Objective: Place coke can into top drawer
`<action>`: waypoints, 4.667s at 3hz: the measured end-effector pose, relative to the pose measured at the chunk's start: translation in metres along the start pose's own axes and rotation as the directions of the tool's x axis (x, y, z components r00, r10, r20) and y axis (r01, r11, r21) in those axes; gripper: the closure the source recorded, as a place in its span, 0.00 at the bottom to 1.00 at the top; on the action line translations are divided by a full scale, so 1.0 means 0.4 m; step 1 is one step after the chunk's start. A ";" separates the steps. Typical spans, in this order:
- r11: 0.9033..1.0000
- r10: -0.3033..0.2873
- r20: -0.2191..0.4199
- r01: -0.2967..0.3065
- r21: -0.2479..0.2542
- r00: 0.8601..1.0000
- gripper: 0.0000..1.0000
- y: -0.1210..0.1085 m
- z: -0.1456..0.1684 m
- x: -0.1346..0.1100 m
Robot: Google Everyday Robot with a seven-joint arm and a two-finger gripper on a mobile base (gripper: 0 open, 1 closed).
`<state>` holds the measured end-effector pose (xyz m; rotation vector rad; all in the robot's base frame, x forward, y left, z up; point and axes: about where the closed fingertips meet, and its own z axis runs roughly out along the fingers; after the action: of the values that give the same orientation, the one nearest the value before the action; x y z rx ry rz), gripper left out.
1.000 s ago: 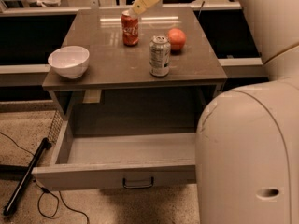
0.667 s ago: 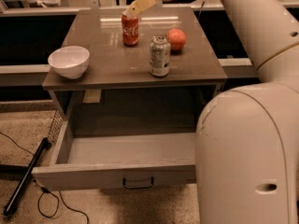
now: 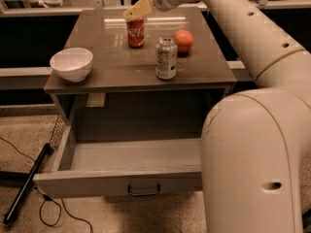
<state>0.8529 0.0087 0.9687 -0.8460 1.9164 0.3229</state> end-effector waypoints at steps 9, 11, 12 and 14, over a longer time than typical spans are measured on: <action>0.931 -0.079 0.049 0.092 -0.353 0.996 1.00 0.166 0.057 -0.025; 0.793 -0.162 0.134 0.210 -0.572 0.978 1.00 0.287 -0.063 0.055; 0.785 -0.164 0.141 0.216 -0.581 0.976 1.00 0.300 -0.055 0.054; 0.746 -0.159 0.213 0.259 -0.614 0.964 1.00 0.332 -0.094 0.048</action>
Offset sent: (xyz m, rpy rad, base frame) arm 0.0316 0.0366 -0.0755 0.0622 0.1170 -0.0648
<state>0.7319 0.0759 0.9528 -1.4306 1.5464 0.9103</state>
